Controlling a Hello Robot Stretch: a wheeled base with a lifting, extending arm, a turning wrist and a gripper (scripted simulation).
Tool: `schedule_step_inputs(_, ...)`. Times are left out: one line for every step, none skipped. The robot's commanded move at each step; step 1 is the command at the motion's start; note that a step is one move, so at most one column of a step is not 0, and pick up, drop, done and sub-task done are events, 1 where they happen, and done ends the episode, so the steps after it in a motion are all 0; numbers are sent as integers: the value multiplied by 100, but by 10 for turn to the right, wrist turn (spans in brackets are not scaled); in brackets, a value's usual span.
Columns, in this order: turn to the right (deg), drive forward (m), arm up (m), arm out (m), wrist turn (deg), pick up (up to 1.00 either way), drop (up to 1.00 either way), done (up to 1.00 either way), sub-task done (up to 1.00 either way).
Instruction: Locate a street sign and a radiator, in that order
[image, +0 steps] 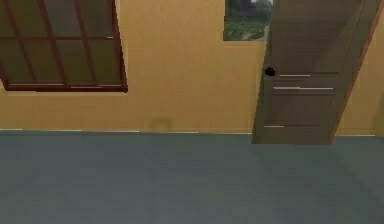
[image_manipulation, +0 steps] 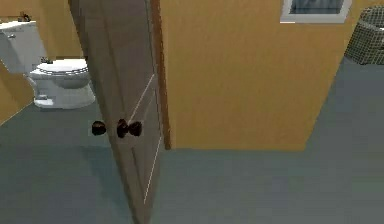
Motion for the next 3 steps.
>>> schedule_step_inputs(0, 50, 0, 0, 0, 0, 0, 0, 0)
schedule_step_inputs(450, 0, 0, 0, 0, 0, 0, 0, 0)
schedule_step_inputs(30, 0, 0, 0, 0, 0, 0, 0, 0)
